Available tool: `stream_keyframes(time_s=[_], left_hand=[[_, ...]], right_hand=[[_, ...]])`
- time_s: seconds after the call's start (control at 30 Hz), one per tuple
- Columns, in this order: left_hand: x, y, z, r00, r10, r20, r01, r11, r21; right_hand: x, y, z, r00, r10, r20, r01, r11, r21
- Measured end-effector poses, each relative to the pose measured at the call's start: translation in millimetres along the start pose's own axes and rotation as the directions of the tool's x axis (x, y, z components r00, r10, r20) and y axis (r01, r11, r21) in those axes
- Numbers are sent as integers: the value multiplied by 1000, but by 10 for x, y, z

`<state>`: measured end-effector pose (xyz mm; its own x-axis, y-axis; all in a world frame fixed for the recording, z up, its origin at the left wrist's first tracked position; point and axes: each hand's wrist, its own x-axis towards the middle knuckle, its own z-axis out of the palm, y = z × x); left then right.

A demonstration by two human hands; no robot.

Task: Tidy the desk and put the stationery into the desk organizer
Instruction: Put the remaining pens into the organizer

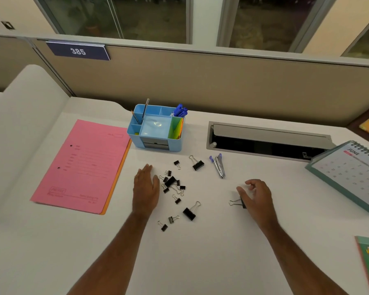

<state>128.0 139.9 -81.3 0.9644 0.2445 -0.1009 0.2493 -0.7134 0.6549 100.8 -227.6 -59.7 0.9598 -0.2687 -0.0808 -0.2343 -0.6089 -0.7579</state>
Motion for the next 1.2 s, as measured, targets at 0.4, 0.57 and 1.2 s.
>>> stream_keyframes(time_s=[0.4, 0.57, 1.2], left_hand=[[-10, -165, 63, 993, 120, 23, -122, 973, 198], [59, -231, 23, 985, 171, 37, -175, 953, 246], [108, -245, -8, 978, 202, 54, -207, 903, 377]], right_hand=[[740, -725, 512, 974, 58, 220, 3, 963, -268], [872, -791, 624, 977, 11, 213, 72, 922, -379], [1019, -1858, 529, 969, -222, 106, 166, 910, 381]])
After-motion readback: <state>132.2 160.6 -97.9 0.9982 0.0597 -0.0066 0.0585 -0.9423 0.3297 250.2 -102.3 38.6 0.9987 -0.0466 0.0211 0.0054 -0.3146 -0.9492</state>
